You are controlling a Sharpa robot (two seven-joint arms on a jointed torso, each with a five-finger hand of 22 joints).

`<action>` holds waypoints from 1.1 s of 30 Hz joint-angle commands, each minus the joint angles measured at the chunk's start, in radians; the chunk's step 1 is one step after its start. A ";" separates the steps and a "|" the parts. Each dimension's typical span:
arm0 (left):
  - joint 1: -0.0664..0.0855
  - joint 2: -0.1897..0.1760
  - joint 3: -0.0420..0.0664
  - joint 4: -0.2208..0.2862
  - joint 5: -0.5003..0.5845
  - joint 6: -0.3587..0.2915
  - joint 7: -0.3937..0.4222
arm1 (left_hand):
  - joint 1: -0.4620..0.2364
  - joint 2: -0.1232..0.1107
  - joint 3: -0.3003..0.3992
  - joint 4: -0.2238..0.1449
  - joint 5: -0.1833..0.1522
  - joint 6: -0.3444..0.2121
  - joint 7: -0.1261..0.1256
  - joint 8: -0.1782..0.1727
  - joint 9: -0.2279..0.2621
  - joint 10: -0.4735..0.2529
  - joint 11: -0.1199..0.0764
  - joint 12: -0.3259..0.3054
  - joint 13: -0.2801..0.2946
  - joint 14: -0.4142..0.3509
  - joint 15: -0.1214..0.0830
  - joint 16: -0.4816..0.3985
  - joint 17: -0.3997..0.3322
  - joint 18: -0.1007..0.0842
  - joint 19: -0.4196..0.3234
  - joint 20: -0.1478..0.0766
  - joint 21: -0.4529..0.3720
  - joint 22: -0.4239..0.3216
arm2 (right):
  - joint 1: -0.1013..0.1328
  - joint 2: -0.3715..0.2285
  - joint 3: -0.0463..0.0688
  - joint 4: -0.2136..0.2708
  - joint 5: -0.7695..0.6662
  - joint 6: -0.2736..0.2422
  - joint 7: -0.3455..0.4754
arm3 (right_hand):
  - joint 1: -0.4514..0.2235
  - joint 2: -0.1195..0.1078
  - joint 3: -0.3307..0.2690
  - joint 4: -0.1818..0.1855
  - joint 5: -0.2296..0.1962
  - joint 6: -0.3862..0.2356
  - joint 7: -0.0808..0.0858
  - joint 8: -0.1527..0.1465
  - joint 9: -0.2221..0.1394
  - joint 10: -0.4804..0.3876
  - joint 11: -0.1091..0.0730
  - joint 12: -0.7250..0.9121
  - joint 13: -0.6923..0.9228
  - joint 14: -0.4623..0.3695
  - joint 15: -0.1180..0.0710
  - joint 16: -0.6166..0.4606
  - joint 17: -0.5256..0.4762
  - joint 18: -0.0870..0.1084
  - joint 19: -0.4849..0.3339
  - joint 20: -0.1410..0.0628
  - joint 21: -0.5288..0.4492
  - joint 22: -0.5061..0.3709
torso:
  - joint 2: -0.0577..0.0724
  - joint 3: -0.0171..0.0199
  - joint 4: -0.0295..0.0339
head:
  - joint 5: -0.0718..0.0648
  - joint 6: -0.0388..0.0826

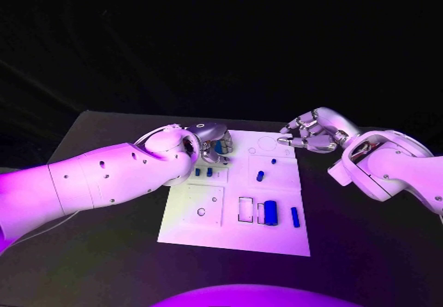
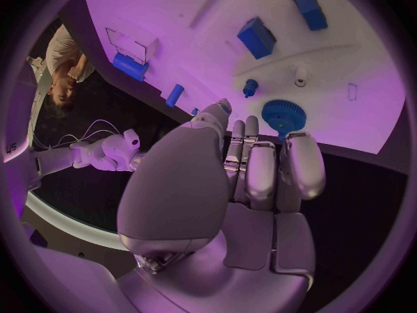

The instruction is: Assemble the parts on the task board

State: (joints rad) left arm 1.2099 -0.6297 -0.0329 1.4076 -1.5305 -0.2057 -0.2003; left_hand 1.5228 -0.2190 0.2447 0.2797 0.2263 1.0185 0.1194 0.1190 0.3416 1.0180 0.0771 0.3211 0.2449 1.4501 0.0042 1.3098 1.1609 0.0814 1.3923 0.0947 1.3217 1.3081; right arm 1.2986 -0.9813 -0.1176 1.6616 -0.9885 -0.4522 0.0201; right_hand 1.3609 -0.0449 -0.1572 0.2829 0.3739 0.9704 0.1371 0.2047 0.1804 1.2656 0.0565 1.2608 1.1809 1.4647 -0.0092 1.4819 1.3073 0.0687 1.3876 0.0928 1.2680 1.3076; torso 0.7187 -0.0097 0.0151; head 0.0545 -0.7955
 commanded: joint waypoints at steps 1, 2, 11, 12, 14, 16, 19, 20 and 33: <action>-0.002 0.006 0.000 -0.006 -0.040 0.073 -0.026 | -0.008 -0.005 0.005 0.001 0.004 0.011 0.001 -0.007 -0.004 0.005 0.002 -0.010 -0.005 0.010 -0.001 0.006 0.002 -0.012 0.013 0.000 0.011 0.014 | -0.001 0.001 0.000 0.001 -0.010 0.005 0.010 | -0.006 0.003 -0.005 0.000 0.005 -0.010 -0.001 0.007 0.001 -0.007 -0.001 -0.007 -0.001 0.060 -0.007 -0.005 0.078 0.009 -0.006 0.000 -0.007 0.028 | 0.000 0.0000 0.0001 | -0.001 0.000; -0.002 0.007 0.000 -0.008 -0.041 0.075 -0.028 | -0.007 -0.004 0.005 0.001 0.004 0.012 0.002 -0.007 -0.005 0.006 0.002 -0.012 -0.007 0.010 -0.001 0.006 0.002 -0.012 0.014 0.000 0.012 0.015 | -0.001 0.001 0.000 0.001 -0.010 0.005 0.010 | -0.006 0.003 -0.005 0.000 0.006 -0.010 -0.001 0.007 0.001 -0.008 -0.001 -0.008 -0.002 0.060 -0.007 -0.006 0.077 0.009 -0.007 0.000 -0.008 0.027 | 0.000 -0.0002 0.0001 | -0.001 0.000; -0.006 0.023 0.000 -0.031 -0.044 0.089 -0.035 | -0.005 -0.002 0.007 -0.001 0.004 0.017 0.004 -0.013 -0.017 0.010 0.003 -0.029 -0.021 0.018 -0.001 0.012 0.003 -0.014 0.021 0.000 0.022 0.025 | -0.001 0.000 0.000 0.003 -0.010 0.005 0.009 | -0.006 0.003 -0.005 0.000 0.006 -0.010 -0.001 0.007 0.001 -0.008 -0.001 -0.008 -0.002 0.060 -0.007 -0.006 0.077 0.009 -0.007 0.000 -0.008 0.027 | 0.001 0.0000 -0.0009 | -0.003 0.001; -0.007 0.025 0.001 -0.034 -0.044 0.089 -0.035 | -0.004 -0.002 0.008 -0.001 0.004 0.016 0.005 -0.014 -0.019 0.010 0.003 -0.031 -0.023 0.019 -0.001 0.013 0.003 -0.014 0.021 0.000 0.023 0.026 | -0.001 0.000 0.000 0.003 -0.010 0.005 0.009 | -0.006 0.003 -0.005 0.000 0.006 -0.010 -0.001 0.007 0.001 -0.008 -0.001 -0.008 -0.002 0.060 -0.007 -0.006 0.077 0.009 -0.007 0.000 -0.008 0.027 | 0.002 -0.0001 -0.0010 | -0.003 0.002; -0.009 0.027 0.001 -0.039 -0.044 0.086 -0.034 | -0.002 -0.001 0.009 -0.002 0.005 0.016 0.006 -0.016 -0.021 0.013 0.003 -0.033 -0.025 0.020 -0.001 0.014 0.003 -0.015 0.024 0.000 0.027 0.029 | -0.001 -0.001 0.000 0.003 -0.010 0.005 0.009 | -0.006 0.003 -0.005 0.000 0.006 -0.010 -0.001 0.007 0.001 -0.008 -0.001 -0.008 -0.002 0.060 -0.007 -0.006 0.077 0.009 -0.007 0.000 -0.008 0.027 | 0.001 -0.0001 -0.0001 | -0.004 0.001; -0.010 0.030 0.001 -0.042 -0.044 0.084 -0.032 | 0.001 0.001 0.012 -0.003 0.005 0.016 0.007 -0.018 -0.024 0.016 0.003 -0.036 -0.028 0.021 -0.002 0.015 0.003 -0.016 0.026 -0.001 0.029 0.032 | -0.001 -0.001 0.000 0.004 -0.010 0.005 0.009 | -0.006 0.003 -0.005 0.000 0.006 -0.010 -0.001 0.007 0.001 -0.008 -0.001 -0.008 -0.002 0.060 -0.007 -0.006 0.077 0.009 -0.007 0.000 -0.008 0.027 | 0.001 0.0001 0.0001 | -0.005 0.000; -0.012 0.033 0.001 -0.045 -0.043 0.085 -0.030 | 0.004 0.003 0.015 -0.004 0.005 0.017 0.008 -0.020 -0.027 0.020 0.003 -0.039 -0.031 0.022 -0.002 0.016 0.002 -0.017 0.028 -0.001 0.032 0.035 | -0.001 -0.001 0.000 0.004 -0.010 0.005 0.009 | -0.006 0.003 -0.005 0.000 0.006 -0.010 -0.001 0.007 0.001 -0.008 -0.001 -0.008 -0.002 0.060 -0.007 -0.006 0.077 0.009 -0.007 0.000 -0.008 0.027 | 0.000 0.0003 0.0003 | -0.005 -0.001; -0.012 0.034 0.001 -0.045 -0.043 0.085 -0.030 | 0.005 0.003 0.016 -0.005 0.005 0.017 0.008 -0.020 -0.028 0.022 0.002 -0.040 -0.032 0.023 -0.002 0.017 0.003 -0.017 0.030 -0.001 0.035 0.038 | -0.001 -0.001 0.000 0.004 -0.010 0.005 0.009 | -0.006 0.003 -0.005 0.000 0.006 -0.010 -0.001 0.007 0.001 -0.008 -0.001 -0.008 -0.002 0.060 -0.007 -0.006 0.077 0.009 -0.007 0.000 -0.008 0.027 | 0.000 0.0004 0.0003 | -0.005 -0.002; -0.015 0.042 0.001 -0.058 -0.027 0.107 -0.026 | 0.030 0.019 0.051 -0.015 0.006 0.033 0.009 -0.028 -0.046 0.058 -0.002 -0.063 -0.053 0.030 -0.006 0.024 0.003 -0.021 0.039 -0.004 0.049 0.053 | -0.001 0.000 0.000 0.004 -0.010 0.008 0.008 | 0.002 0.008 -0.006 -0.001 0.041 -0.011 -0.001 0.011 0.000 -0.006 -0.002 -0.009 -0.004 0.060 -0.008 -0.009 0.076 0.009 -0.006 -0.001 -0.012 0.027 | 0.000 0.0003 0.0002 | -0.004 -0.002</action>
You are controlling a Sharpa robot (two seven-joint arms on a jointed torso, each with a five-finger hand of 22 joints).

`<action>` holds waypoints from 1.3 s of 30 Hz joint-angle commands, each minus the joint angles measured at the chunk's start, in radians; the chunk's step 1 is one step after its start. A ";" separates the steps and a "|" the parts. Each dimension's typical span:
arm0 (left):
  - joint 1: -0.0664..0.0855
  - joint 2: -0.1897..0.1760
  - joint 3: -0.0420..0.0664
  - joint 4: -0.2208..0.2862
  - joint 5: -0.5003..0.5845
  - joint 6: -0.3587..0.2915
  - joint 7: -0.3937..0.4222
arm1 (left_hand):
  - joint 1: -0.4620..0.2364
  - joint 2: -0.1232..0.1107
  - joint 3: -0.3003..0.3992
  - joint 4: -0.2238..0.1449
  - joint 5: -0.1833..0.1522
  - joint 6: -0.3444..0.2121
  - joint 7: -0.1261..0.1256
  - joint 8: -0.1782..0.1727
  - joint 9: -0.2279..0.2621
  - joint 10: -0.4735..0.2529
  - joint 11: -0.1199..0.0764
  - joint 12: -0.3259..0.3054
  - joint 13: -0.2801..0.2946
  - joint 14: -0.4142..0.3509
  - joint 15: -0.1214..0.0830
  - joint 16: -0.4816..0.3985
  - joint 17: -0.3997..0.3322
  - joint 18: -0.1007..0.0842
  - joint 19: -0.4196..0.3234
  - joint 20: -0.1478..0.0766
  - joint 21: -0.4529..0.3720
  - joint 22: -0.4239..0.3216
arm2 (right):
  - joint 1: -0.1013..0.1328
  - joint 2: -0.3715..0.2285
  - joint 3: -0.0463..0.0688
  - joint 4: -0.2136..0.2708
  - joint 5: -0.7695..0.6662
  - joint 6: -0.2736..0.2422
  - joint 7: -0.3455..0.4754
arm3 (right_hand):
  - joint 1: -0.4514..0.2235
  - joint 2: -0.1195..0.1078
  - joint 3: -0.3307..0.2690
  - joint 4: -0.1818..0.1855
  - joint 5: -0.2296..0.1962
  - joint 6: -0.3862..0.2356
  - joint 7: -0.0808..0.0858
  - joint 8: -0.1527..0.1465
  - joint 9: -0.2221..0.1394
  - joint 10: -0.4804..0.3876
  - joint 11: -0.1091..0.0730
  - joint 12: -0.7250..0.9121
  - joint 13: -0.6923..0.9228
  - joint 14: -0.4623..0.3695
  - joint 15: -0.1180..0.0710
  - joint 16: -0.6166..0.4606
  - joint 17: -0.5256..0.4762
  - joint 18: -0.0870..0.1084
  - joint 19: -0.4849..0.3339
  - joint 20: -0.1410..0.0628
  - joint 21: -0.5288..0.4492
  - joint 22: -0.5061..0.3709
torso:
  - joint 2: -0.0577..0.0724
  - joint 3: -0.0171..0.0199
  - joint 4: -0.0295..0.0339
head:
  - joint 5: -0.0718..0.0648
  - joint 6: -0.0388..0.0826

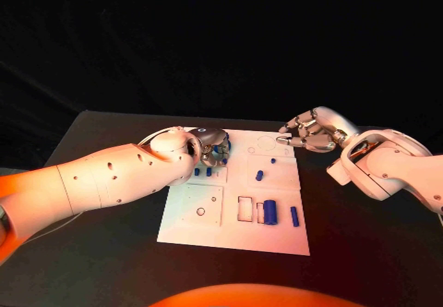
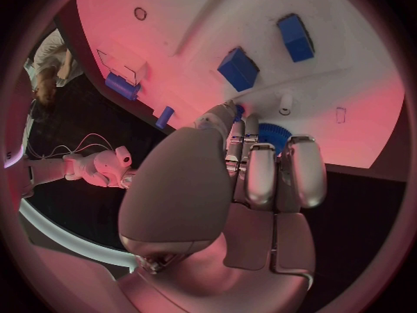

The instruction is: Assemble the parts on the task board

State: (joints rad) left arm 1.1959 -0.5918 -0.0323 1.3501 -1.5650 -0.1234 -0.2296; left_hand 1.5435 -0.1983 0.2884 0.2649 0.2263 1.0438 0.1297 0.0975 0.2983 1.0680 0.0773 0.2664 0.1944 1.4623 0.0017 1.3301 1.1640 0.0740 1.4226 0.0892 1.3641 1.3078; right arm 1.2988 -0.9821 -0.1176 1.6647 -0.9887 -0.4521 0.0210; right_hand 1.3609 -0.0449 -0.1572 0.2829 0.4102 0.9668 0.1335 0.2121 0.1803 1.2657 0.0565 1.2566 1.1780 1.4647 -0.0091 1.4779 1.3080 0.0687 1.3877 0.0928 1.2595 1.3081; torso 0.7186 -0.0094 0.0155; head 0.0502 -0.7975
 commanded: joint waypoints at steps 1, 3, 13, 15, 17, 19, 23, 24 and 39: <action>-0.001 0.005 0.001 -0.001 0.009 0.026 0.004 | 0.010 -0.002 0.010 -0.001 0.006 0.008 -0.001 -0.008 -0.004 0.012 -0.002 -0.011 -0.005 0.018 -0.004 0.004 0.000 -0.013 0.009 0.001 0.007 0.054 | -0.001 0.001 0.000 0.001 -0.010 0.008 0.007 | 0.002 0.008 -0.006 -0.001 0.005 -0.007 0.002 0.004 0.001 -0.007 -0.002 -0.005 -0.001 0.060 -0.008 -0.005 0.075 0.009 -0.007 -0.001 -0.004 0.026 | 0.000 0.0001 -0.0003 | 0.000 0.000; -0.001 0.007 0.001 -0.003 0.010 0.028 0.005 | 0.012 0.000 0.017 -0.002 0.006 0.010 -0.001 -0.010 -0.007 0.018 -0.003 -0.014 -0.008 0.019 -0.005 0.006 0.000 -0.014 0.010 0.000 0.009 0.055 | -0.001 0.001 0.000 0.001 -0.010 0.009 0.007 | 0.002 0.008 -0.006 -0.001 0.005 -0.007 0.002 0.004 0.001 -0.007 -0.002 -0.005 -0.001 0.060 -0.008 -0.005 0.075 0.009 -0.007 -0.001 -0.004 0.026 | 0.000 0.0002 0.0001 | 0.000 0.000; -0.001 0.018 0.001 -0.020 0.017 0.041 0.011 | 0.015 0.000 0.041 -0.009 0.005 0.026 -0.001 -0.014 -0.017 0.042 -0.005 -0.034 -0.021 0.021 -0.006 0.009 -0.001 -0.018 0.018 -0.002 0.022 0.070 | -0.001 0.003 0.000 0.001 -0.010 0.010 0.007 | 0.002 0.008 -0.007 -0.001 0.008 -0.007 0.002 0.004 0.001 -0.004 -0.002 -0.003 0.001 0.061 -0.008 -0.004 0.076 0.009 -0.006 -0.001 -0.003 0.026 | 0.000 0.0003 -0.0005 | 0.002 -0.001; -0.001 0.020 0.001 -0.021 0.018 0.043 0.011 | 0.013 -0.002 0.042 -0.008 0.005 0.026 -0.001 -0.016 -0.018 0.044 -0.005 -0.037 -0.023 0.021 -0.006 0.009 -0.003 -0.018 0.019 -0.002 0.024 0.072 | -0.001 0.004 0.000 0.001 -0.010 0.010 0.007 | 0.002 0.008 -0.007 -0.001 0.008 -0.007 0.002 0.004 0.001 -0.004 -0.002 -0.003 0.001 0.061 -0.008 -0.004 0.076 0.009 -0.006 -0.001 -0.003 0.026 | 0.000 0.0002 -0.0003 | 0.001 -0.001; -0.001 0.020 0.001 -0.023 0.019 0.044 0.011 | 0.011 -0.005 0.044 -0.008 0.005 0.026 0.000 -0.018 -0.020 0.045 -0.004 -0.041 -0.025 0.021 -0.006 0.009 -0.004 -0.018 0.019 -0.002 0.024 0.072 | -0.001 0.004 0.000 0.001 -0.010 0.010 0.007 | 0.002 0.008 -0.007 -0.001 0.008 -0.007 0.002 0.004 0.001 -0.004 -0.002 -0.003 0.001 0.061 -0.008 -0.004 0.076 0.009 -0.006 -0.001 -0.003 0.026 | 0.000 0.0000 -0.0005 | 0.000 -0.001; -0.001 0.021 0.001 -0.023 0.019 0.045 0.010 | 0.011 -0.005 0.044 -0.008 0.005 0.026 0.000 -0.018 -0.021 0.045 -0.004 -0.042 -0.025 0.021 -0.006 0.009 -0.004 -0.018 0.019 -0.002 0.024 0.073 | -0.001 0.004 0.000 0.001 -0.010 0.010 0.007 | 0.002 0.008 -0.007 -0.001 0.008 -0.007 0.002 0.004 0.001 -0.004 -0.002 -0.003 0.001 0.061 -0.008 -0.004 0.076 0.009 -0.006 -0.001 -0.003 0.026 | 0.000 0.0003 -0.0006 | 0.000 -0.002; -0.001 0.022 0.001 -0.025 0.021 0.047 0.009 | 0.008 -0.007 0.046 -0.008 0.005 0.025 0.001 -0.020 -0.023 0.047 -0.003 -0.046 -0.027 0.020 -0.005 0.008 -0.006 -0.018 0.019 -0.002 0.024 0.072 | -0.001 0.004 0.000 0.002 -0.010 0.010 0.006 | 0.002 0.008 -0.007 -0.001 0.008 -0.007 0.002 0.004 0.001 -0.004 -0.002 -0.003 0.001 0.061 -0.008 -0.004 0.076 0.009 -0.006 -0.001 -0.003 0.026 | -0.001 0.0003 -0.0001 | 0.000 -0.001; -0.001 0.022 0.001 -0.025 0.022 0.047 0.009 | 0.008 -0.006 0.047 -0.008 0.005 0.025 0.001 -0.021 -0.024 0.048 -0.003 -0.048 -0.028 0.020 -0.005 0.009 -0.006 -0.019 0.020 -0.001 0.025 0.074 | -0.001 0.004 0.000 0.002 -0.010 0.010 0.006 | 0.002 0.008 -0.007 -0.001 0.008 -0.007 0.002 0.004 0.001 -0.004 -0.002 -0.003 0.001 0.061 -0.008 -0.004 0.076 0.009 -0.006 -0.001 -0.003 0.026 | -0.001 0.0002 -0.0002 | 0.000 -0.001; -0.001 0.020 0.001 -0.025 0.030 0.022 0.017 | 0.024 0.030 0.109 -0.058 0.005 0.112 -0.018 0.000 -0.029 0.148 -0.028 -0.066 -0.034 0.023 -0.026 0.019 -0.003 -0.023 0.030 -0.018 0.044 0.095 | -0.001 0.003 0.000 0.002 -0.011 0.011 0.006 | 0.002 0.008 -0.007 -0.001 0.009 -0.007 0.002 0.005 0.001 -0.002 -0.002 -0.001 0.004 0.061 -0.008 -0.005 0.076 0.009 -0.006 -0.001 -0.003 0.027 | -0.001 0.0000 0.0000 | -0.001 0.001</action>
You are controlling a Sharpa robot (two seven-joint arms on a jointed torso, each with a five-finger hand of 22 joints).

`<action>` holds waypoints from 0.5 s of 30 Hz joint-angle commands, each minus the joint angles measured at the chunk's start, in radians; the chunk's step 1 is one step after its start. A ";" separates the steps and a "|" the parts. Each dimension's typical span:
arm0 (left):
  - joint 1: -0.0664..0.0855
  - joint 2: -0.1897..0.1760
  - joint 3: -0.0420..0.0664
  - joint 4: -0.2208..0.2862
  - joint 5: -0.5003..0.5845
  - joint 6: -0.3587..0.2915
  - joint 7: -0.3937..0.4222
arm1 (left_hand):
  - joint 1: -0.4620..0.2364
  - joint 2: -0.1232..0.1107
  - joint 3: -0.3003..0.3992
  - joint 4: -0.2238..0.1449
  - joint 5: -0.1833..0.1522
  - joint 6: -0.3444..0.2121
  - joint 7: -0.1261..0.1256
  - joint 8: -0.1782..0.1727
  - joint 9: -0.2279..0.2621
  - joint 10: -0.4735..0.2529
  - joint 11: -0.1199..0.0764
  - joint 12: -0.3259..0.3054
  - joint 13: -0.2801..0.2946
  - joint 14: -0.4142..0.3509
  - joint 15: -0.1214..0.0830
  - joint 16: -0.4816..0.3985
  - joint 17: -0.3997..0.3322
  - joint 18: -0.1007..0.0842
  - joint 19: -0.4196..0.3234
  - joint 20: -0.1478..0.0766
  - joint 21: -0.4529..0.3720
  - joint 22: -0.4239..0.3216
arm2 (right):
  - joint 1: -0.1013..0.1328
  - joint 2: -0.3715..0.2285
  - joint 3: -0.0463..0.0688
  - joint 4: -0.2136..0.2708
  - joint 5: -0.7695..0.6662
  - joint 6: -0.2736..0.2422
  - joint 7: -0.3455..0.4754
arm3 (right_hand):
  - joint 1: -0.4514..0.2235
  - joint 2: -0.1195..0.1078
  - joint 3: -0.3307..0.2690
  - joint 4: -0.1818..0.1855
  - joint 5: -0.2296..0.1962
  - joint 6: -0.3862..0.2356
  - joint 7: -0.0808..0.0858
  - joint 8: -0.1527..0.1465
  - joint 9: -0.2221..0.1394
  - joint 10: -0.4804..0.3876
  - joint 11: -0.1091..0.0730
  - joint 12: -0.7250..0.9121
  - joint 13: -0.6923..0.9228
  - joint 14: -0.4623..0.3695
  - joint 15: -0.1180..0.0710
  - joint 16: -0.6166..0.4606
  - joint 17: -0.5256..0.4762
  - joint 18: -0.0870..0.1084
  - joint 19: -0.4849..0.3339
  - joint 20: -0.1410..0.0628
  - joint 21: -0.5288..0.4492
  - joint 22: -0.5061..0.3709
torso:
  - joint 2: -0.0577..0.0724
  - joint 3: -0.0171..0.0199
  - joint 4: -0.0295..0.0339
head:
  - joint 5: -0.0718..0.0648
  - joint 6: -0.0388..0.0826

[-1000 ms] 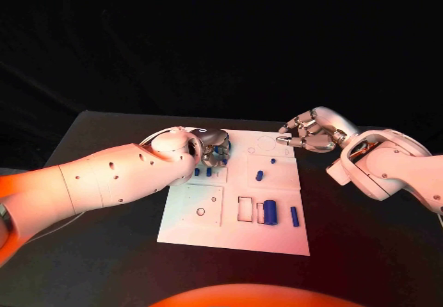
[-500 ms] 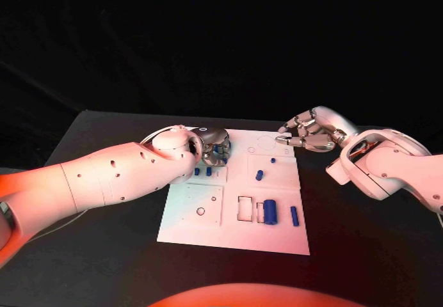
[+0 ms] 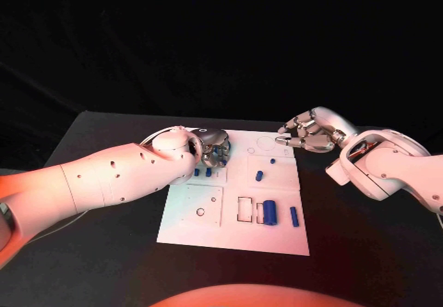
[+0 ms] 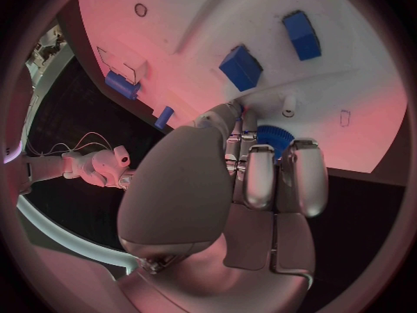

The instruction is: Assemble the parts on the task board

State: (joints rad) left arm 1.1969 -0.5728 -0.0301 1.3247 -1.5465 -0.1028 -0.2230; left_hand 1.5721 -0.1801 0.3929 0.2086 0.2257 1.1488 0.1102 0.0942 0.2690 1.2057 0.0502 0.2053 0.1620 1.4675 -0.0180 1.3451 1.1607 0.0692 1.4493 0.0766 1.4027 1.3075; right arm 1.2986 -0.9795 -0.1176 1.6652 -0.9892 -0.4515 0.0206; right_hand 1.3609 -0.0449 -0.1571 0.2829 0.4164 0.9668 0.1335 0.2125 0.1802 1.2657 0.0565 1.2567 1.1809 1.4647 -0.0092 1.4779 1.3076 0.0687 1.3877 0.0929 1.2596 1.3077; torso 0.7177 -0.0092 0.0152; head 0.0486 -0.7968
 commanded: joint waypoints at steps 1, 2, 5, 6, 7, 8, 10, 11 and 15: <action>-0.002 0.000 -0.001 0.001 0.013 -0.007 0.011 | -0.006 0.011 0.006 -0.003 0.006 0.008 0.001 0.003 0.000 0.012 -0.002 -0.006 -0.002 0.017 -0.007 0.004 0.000 -0.019 0.004 -0.006 0.007 0.096 | -0.001 0.000 0.000 0.001 -0.010 0.010 0.006 | 0.002 0.008 -0.007 -0.001 0.003 -0.007 0.002 0.004 0.001 -0.002 -0.002 -0.001 0.001 0.061 -0.008 -0.005 0.077 0.009 -0.006 -0.001 -0.003 0.027 | 0.000 -0.0002 0.0003 | 0.002 0.001; -0.002 0.000 -0.001 0.001 0.015 -0.014 0.012 | -0.006 0.011 0.006 -0.004 0.006 0.009 0.002 0.003 0.000 0.012 -0.002 -0.007 -0.003 0.017 -0.007 0.004 0.000 -0.019 0.005 -0.006 0.008 0.098 | -0.001 0.000 0.000 0.001 -0.010 0.010 0.006 | 0.002 0.008 -0.007 -0.001 0.003 -0.007 0.002 0.004 0.001 -0.002 -0.002 -0.001 0.001 0.061 -0.008 -0.005 0.077 0.009 -0.006 -0.001 -0.003 0.027 | 0.000 -0.0003 0.0003 | 0.003 0.001; -0.002 -0.003 -0.001 0.003 0.020 -0.029 0.012 | -0.008 0.010 0.007 -0.006 0.005 0.010 0.002 0.002 0.000 0.014 -0.002 -0.008 -0.003 0.017 -0.007 0.004 -0.001 -0.020 0.007 -0.006 0.010 0.100 | -0.001 0.000 0.000 0.000 -0.010 0.009 0.006 | 0.002 0.008 -0.007 -0.001 0.003 -0.007 0.002 0.004 0.001 -0.002 -0.002 -0.001 0.001 0.061 -0.008 -0.005 0.077 0.009 -0.006 -0.001 -0.003 0.027 | 0.000 -0.0005 0.0006 | 0.003 0.002; -0.002 -0.004 -0.001 0.004 0.021 -0.035 0.012 | -0.009 0.009 0.008 -0.007 0.005 0.009 0.003 0.001 -0.001 0.014 -0.001 -0.011 -0.004 0.017 -0.006 0.004 -0.002 -0.020 0.007 -0.007 0.011 0.100 | -0.001 0.000 0.000 0.000 -0.010 0.009 0.006 | 0.002 0.008 -0.007 -0.001 0.003 -0.007 0.002 0.004 0.001 -0.002 -0.002 -0.001 0.001 0.061 -0.008 -0.005 0.077 0.009 -0.006 -0.001 -0.003 0.027 | 0.000 -0.0006 0.0008 | 0.003 0.002; -0.002 -0.007 -0.001 0.006 0.023 -0.045 0.010 | -0.014 0.006 0.011 -0.009 0.005 0.009 0.005 -0.002 -0.003 0.014 0.000 -0.016 -0.005 0.017 -0.005 0.004 -0.003 -0.020 0.007 -0.007 0.011 0.101 | -0.001 0.000 0.000 -0.001 -0.010 0.008 0.007 | 0.002 0.008 -0.007 -0.001 0.003 -0.007 0.002 0.004 0.001 -0.002 -0.002 -0.001 0.001 0.061 -0.008 -0.005 0.077 0.009 -0.006 -0.001 -0.003 0.027 | 0.000 -0.0006 0.0008 | 0.003 0.002; -0.002 -0.008 -0.001 0.008 0.025 -0.052 0.008 | -0.018 0.004 0.012 -0.009 0.005 0.008 0.006 -0.004 -0.005 0.015 0.001 -0.019 -0.006 0.016 -0.005 0.003 -0.006 -0.020 0.007 -0.006 0.011 0.101 | -0.001 0.000 0.000 -0.001 -0.011 0.007 0.007 | 0.002 0.008 -0.007 -0.001 0.003 -0.007 0.002 0.004 0.001 -0.002 -0.002 -0.001 0.001 0.061 -0.008 -0.005 0.077 0.009 -0.006 -0.001 -0.003 0.027 | 0.000 -0.0009 0.0009 | 0.004 0.003; -0.002 -0.012 0.000 0.013 0.028 -0.063 0.005 | -0.025 0.001 0.015 -0.009 0.005 0.007 0.007 -0.006 -0.007 0.016 0.002 -0.024 -0.007 0.015 -0.004 0.000 -0.012 -0.021 0.009 -0.006 0.014 0.104 | -0.001 0.000 0.000 -0.002 -0.011 0.005 0.008 | 0.002 0.008 -0.008 -0.001 0.004 -0.007 0.002 0.005 0.001 -0.003 -0.002 -0.002 0.000 0.060 -0.008 -0.006 0.075 0.010 -0.007 -0.001 -0.006 0.025 | 0.000 -0.0015 0.0012 | 0.004 0.005; -0.002 -0.015 0.001 0.016 0.029 -0.068 0.003 | -0.028 -0.001 0.016 -0.010 0.005 0.007 0.007 -0.007 -0.008 0.017 0.002 -0.025 -0.008 0.014 -0.004 -0.001 -0.013 -0.021 0.009 -0.006 0.014 0.104 | -0.001 0.000 0.000 -0.003 -0.011 0.004 0.008 | 0.002 0.008 -0.008 -0.001 0.004 -0.007 0.002 0.005 0.001 -0.003 -0.002 -0.002 0.000 0.060 -0.008 -0.006 0.075 0.010 -0.007 -0.001 -0.006 0.025 | 0.000 -0.0014 0.0011 | 0.004 0.006; -0.002 -0.028 0.010 0.033 0.037 -0.081 0.001 | -0.032 -0.004 0.018 -0.010 0.005 0.008 0.007 -0.009 -0.009 0.018 0.003 -0.029 -0.009 0.014 -0.004 -0.002 -0.015 -0.022 0.010 -0.005 0.016 0.106 | -0.001 0.001 0.000 -0.004 -0.011 0.002 0.009 | 0.002 0.008 -0.008 -0.001 0.004 -0.007 0.002 0.005 0.001 -0.003 -0.002 -0.002 0.000 0.060 -0.008 -0.006 0.075 0.010 -0.007 -0.001 -0.006 0.025 | -0.001 -0.0012 0.0014 | 0.005 0.008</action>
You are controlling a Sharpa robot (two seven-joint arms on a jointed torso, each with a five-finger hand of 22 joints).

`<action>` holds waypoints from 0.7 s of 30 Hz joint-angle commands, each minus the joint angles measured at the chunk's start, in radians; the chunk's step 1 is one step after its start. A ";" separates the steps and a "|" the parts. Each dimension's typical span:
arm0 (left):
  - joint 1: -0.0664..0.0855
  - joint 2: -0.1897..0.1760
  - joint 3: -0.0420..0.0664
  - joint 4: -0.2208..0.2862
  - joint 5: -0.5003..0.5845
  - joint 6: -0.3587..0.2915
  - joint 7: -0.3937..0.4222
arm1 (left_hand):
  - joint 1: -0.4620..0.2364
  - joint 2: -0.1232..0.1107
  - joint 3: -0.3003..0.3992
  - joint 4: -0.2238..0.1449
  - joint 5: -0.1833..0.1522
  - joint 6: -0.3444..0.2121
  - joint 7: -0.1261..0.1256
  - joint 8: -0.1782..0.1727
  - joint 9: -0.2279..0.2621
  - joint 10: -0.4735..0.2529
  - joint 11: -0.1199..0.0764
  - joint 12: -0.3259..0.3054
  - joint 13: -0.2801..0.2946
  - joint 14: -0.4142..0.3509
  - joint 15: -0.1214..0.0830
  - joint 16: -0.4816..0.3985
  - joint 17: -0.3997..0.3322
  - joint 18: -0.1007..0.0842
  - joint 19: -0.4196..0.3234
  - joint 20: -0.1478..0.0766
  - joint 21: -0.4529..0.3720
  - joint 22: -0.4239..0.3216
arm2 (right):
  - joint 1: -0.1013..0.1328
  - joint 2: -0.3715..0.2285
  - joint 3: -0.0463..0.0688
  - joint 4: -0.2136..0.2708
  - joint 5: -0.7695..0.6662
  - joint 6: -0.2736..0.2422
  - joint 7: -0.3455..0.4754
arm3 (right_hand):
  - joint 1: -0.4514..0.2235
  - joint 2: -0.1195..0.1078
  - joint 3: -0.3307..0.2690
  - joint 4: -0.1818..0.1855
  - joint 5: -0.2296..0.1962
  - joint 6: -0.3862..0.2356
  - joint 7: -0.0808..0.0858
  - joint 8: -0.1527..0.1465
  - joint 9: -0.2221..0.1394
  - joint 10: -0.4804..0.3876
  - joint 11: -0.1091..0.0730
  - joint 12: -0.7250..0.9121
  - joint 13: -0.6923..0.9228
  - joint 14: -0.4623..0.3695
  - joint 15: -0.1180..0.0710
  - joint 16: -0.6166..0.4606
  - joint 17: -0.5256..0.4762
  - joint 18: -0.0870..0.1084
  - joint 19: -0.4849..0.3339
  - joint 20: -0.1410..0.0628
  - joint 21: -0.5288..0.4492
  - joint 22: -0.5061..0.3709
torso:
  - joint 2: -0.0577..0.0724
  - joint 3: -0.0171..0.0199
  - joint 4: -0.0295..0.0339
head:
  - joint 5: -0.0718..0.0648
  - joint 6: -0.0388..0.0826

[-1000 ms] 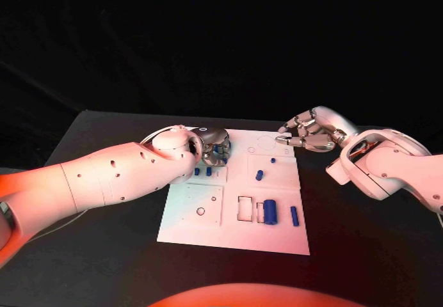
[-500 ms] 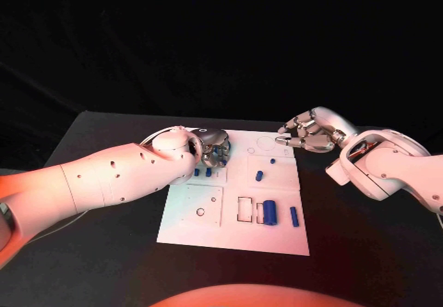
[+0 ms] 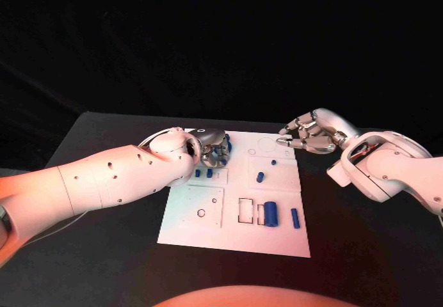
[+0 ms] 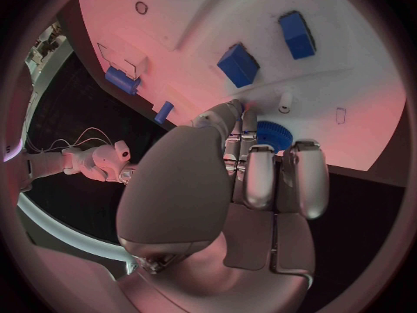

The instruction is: Assemble the parts on the task board

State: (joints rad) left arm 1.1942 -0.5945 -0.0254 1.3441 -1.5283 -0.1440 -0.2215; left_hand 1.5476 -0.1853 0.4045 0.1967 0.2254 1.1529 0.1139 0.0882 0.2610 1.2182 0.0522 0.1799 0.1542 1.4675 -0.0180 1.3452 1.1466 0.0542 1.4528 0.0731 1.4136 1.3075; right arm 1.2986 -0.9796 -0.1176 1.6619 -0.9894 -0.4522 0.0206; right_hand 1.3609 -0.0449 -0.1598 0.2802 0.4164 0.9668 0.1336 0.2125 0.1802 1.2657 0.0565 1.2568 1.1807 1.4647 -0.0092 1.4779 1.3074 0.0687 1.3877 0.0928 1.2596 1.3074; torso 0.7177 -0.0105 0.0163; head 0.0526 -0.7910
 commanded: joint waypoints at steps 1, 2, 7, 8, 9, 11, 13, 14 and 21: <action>0.000 -0.012 0.009 0.021 0.023 -0.042 -0.001 | -0.008 0.001 0.006 0.002 0.006 0.004 0.003 -0.003 -0.001 0.006 0.001 -0.003 -0.001 0.014 -0.004 -0.002 -0.002 -0.007 0.007 -0.002 0.005 0.106 | -0.001 0.001 0.000 -0.002 -0.010 0.003 0.009 | 0.002 0.008 -0.005 0.002 0.004 -0.007 0.002 0.005 0.001 -0.003 -0.002 -0.002 0.000 0.060 -0.008 -0.006 0.075 0.010 -0.007 -0.001 -0.006 0.025 | -0.001 -0.0001 0.0003 | 0.002 0.002; 0.000 -0.018 0.013 0.028 0.028 -0.044 -0.002 | -0.009 -0.001 0.007 0.001 0.006 0.004 0.004 -0.004 -0.002 0.007 0.001 -0.005 -0.001 0.014 -0.004 -0.002 -0.003 -0.007 0.008 -0.002 0.007 0.108 | -0.001 0.001 0.000 -0.002 -0.010 0.003 0.009 | 0.002 0.008 -0.005 0.002 0.004 -0.007 0.002 0.005 0.001 -0.003 -0.002 -0.002 0.000 0.060 -0.008 -0.006 0.075 0.010 -0.007 -0.001 -0.006 0.025 | -0.001 -0.0001 0.0004 | 0.003 0.002; 0.001 -0.056 0.030 0.072 0.055 -0.043 -0.008 | -0.012 -0.003 0.010 -0.001 0.006 0.007 0.003 -0.004 -0.003 0.011 0.000 -0.007 -0.001 0.013 -0.004 -0.004 -0.007 -0.008 0.010 -0.002 0.010 0.111 | -0.001 0.000 0.000 -0.003 -0.010 0.002 0.009 | 0.002 0.008 -0.005 0.002 0.004 -0.007 0.002 0.005 0.001 -0.003 -0.002 -0.002 0.000 0.060 -0.008 -0.006 0.075 0.010 -0.007 -0.001 -0.006 0.025 | -0.002 0.0008 0.0017 | 0.004 0.004; 0.001 -0.065 0.032 0.082 0.059 -0.041 -0.010 | -0.013 -0.003 0.010 -0.001 0.006 0.007 0.003 -0.004 -0.003 0.011 0.000 -0.007 -0.001 0.013 -0.004 -0.004 -0.007 -0.008 0.010 -0.002 0.010 0.111 | -0.001 0.000 0.000 -0.003 -0.010 0.002 0.009 | 0.002 0.008 -0.005 0.002 0.004 -0.007 0.002 0.005 0.001 -0.003 -0.002 -0.002 0.000 0.060 -0.008 -0.006 0.075 0.010 -0.007 -0.001 -0.006 0.025 | -0.002 0.0010 0.0019 | 0.005 0.003; 0.002 -0.075 0.034 0.091 0.063 -0.038 -0.012 | -0.014 -0.004 0.011 -0.001 0.005 0.008 0.003 -0.005 -0.004 0.012 0.000 -0.008 -0.001 0.013 -0.004 -0.005 -0.009 -0.008 0.011 -0.002 0.010 0.112 | -0.001 -0.001 0.000 -0.003 -0.010 0.002 0.008 | 0.002 0.008 -0.005 0.002 0.004 -0.007 0.002 0.005 0.001 -0.003 -0.002 -0.002 0.000 0.060 -0.008 -0.006 0.075 0.010 -0.007 -0.001 -0.006 0.025 | -0.002 0.0010 0.0024 | 0.005 0.003; 0.002 -0.092 0.037 0.106 0.071 -0.033 -0.017 | -0.017 -0.006 0.012 -0.001 0.005 0.009 0.003 -0.005 -0.004 0.014 0.000 -0.009 -0.002 0.012 -0.004 -0.006 -0.011 -0.008 0.011 -0.002 0.011 0.112 | -0.001 -0.001 0.000 -0.003 -0.010 0.002 0.008 | 0.002 0.008 -0.005 0.002 0.004 -0.007 0.002 0.005 0.001 -0.003 -0.002 -0.002 0.000 0.060 -0.008 -0.006 0.075 0.010 -0.007 -0.001 -0.006 0.025 | -0.001 0.0011 0.0027 | 0.006 0.004; 0.003 -0.114 0.039 0.119 0.077 -0.021 -0.024 | -0.019 -0.007 0.012 -0.001 0.005 0.010 0.002 -0.005 -0.005 0.015 0.000 -0.010 -0.002 0.012 -0.004 -0.006 -0.011 -0.008 0.011 -0.002 0.011 0.112 | -0.001 -0.001 0.000 -0.003 -0.010 0.003 0.008 | 0.002 0.008 -0.005 0.002 0.004 -0.007 0.002 0.005 0.001 -0.003 -0.002 -0.002 0.000 0.060 -0.008 -0.006 0.075 0.010 -0.007 -0.001 -0.006 0.025 | -0.001 0.0008 0.0022 | 0.007 0.004; 0.003 -0.119 0.040 0.121 0.078 -0.016 -0.026 | -0.020 -0.007 0.012 -0.001 0.005 0.010 0.002 -0.005 -0.005 0.016 0.000 -0.010 -0.002 0.012 -0.004 -0.006 -0.012 -0.008 0.011 -0.002 0.011 0.112 | -0.001 -0.001 0.000 -0.002 -0.010 0.003 0.007 | 0.002 0.008 -0.005 0.002 0.004 -0.007 0.002 0.005 0.001 -0.003 -0.002 -0.002 0.000 0.060 -0.008 -0.006 0.075 0.010 -0.007 -0.001 -0.006 0.025 | -0.001 0.0008 0.0025 | 0.007 0.004; 0.003 -0.153 0.041 0.122 0.083 0.014 -0.038 | -0.026 -0.010 0.013 0.000 0.005 0.013 0.001 -0.006 -0.006 0.019 -0.001 -0.012 -0.002 0.012 -0.004 -0.007 -0.014 -0.008 0.011 -0.002 0.011 0.113 | -0.001 -0.003 0.000 -0.002 -0.010 0.003 0.006 | 0.001 0.008 -0.006 0.003 0.005 -0.006 0.002 0.006 0.001 -0.003 -0.002 -0.003 -0.002 0.060 -0.008 -0.007 0.073 0.010 -0.008 -0.002 -0.008 0.024 | -0.001 0.0003 0.0022 | 0.005 0.002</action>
State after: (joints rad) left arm 1.1961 -0.7455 0.0145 1.4637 -1.4639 -0.1600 -0.2449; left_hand 1.5309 -0.1948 0.4117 0.1956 0.2254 1.1596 0.1143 0.0877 0.2543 1.2323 0.0523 0.1738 0.1534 1.4675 -0.0179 1.3452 1.1335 0.0543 1.4564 0.0695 1.4180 1.3073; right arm 1.2986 -0.9826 -0.1176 1.6590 -0.9897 -0.4529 0.0211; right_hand 1.3609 -0.0449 -0.1616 0.2821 0.4164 0.9668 0.1335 0.2125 0.1801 1.2657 0.0565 1.2568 1.1804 1.4647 -0.0092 1.4779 1.3073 0.0686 1.3877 0.0928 1.2546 1.3079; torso 0.7162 -0.0099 0.0188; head 0.0590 -0.7867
